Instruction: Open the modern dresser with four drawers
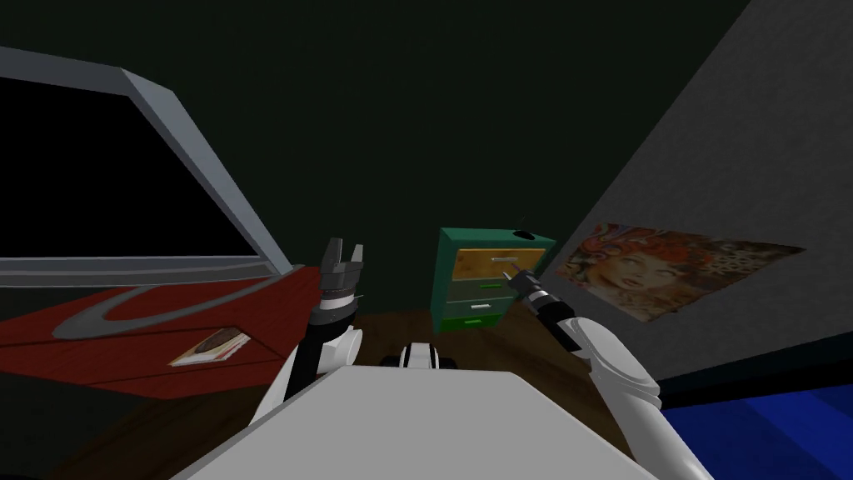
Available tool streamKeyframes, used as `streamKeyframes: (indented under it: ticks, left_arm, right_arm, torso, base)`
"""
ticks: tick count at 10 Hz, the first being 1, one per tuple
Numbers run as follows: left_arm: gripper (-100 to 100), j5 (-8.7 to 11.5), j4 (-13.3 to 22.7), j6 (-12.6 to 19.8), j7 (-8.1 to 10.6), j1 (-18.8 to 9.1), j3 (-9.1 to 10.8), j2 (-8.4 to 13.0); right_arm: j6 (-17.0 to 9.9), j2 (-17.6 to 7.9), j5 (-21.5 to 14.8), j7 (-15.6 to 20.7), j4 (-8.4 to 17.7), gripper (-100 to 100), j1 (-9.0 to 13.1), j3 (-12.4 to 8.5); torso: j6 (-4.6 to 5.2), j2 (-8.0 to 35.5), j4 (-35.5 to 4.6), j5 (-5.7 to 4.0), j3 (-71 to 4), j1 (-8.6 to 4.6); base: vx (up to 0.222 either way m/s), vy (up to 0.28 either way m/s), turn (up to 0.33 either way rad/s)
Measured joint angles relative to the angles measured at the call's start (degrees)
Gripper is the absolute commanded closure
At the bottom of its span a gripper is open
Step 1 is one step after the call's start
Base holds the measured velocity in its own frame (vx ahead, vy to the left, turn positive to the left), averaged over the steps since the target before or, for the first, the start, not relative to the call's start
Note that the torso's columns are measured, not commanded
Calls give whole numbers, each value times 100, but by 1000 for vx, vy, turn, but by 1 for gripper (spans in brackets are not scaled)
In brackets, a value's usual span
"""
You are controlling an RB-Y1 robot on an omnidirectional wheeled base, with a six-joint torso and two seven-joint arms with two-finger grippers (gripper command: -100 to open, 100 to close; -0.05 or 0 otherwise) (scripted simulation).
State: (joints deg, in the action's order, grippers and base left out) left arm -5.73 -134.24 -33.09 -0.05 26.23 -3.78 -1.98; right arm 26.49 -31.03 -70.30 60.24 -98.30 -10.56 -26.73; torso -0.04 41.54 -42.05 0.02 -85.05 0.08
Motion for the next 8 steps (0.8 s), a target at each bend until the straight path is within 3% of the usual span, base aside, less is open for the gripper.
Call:
streamKeyframes:
  ticks: [4, 5, 8]
  left_arm:
    - [0, 0, 0, 0, 0, 0, 0, 0]
    - [0, 0, 0, 0, 0, -1, 0, 0]
    - [0, 0, 2, 1, 0, -4, 0, 0]
  right_arm:
    - [-35, -65, -9, -18, 53, -100, 36, -9]
    - [-34, -74, -6, -31, 57, 100, 40, -13]
    - [-14, -114, 9, -60, -2, 100, 31, -32]
  torso:
    - [4, 94, -31, 1, 63, 4]
    - [5, 100, -30, 0, 63, -3]
    - [8, 122, -28, -20, 82, -21]
  base:
    - [125, 14, 23]
    - [14, 4, 1]
    - [-172, -13, -58]
